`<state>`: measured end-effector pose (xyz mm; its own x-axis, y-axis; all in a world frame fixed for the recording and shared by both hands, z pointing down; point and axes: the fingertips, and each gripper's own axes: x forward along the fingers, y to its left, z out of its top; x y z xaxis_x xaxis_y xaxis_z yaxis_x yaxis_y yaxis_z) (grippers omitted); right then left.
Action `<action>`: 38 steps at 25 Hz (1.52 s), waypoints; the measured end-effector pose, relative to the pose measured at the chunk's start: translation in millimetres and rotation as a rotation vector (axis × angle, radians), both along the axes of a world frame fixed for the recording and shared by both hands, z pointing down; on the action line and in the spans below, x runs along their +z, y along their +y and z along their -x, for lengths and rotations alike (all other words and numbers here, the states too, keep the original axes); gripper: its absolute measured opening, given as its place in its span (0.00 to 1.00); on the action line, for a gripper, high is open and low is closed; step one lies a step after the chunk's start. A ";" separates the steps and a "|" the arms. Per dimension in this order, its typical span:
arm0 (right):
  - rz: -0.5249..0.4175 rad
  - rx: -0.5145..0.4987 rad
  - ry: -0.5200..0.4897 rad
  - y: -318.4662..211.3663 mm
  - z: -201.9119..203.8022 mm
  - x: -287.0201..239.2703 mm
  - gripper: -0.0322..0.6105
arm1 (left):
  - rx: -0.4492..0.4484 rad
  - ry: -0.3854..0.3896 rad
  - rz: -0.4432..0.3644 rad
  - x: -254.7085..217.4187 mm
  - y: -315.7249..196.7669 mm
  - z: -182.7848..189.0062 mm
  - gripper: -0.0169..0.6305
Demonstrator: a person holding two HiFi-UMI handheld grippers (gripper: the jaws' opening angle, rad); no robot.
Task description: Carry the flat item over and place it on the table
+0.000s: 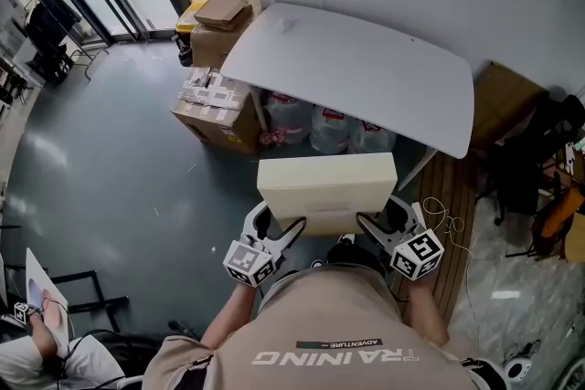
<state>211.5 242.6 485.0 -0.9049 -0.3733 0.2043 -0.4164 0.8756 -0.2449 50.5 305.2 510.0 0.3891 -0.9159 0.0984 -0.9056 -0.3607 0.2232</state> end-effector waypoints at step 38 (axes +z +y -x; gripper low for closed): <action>0.135 0.087 -0.043 -286.4 69.3 61.4 0.49 | 0.106 -0.084 0.137 39.1 -303.9 75.6 0.55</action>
<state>142.2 -43.9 546.4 -0.8793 -0.4228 0.2193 -0.4761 0.7945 -0.3769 -25.1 1.3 549.1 0.4680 -0.8459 0.2557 -0.8816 -0.4268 0.2016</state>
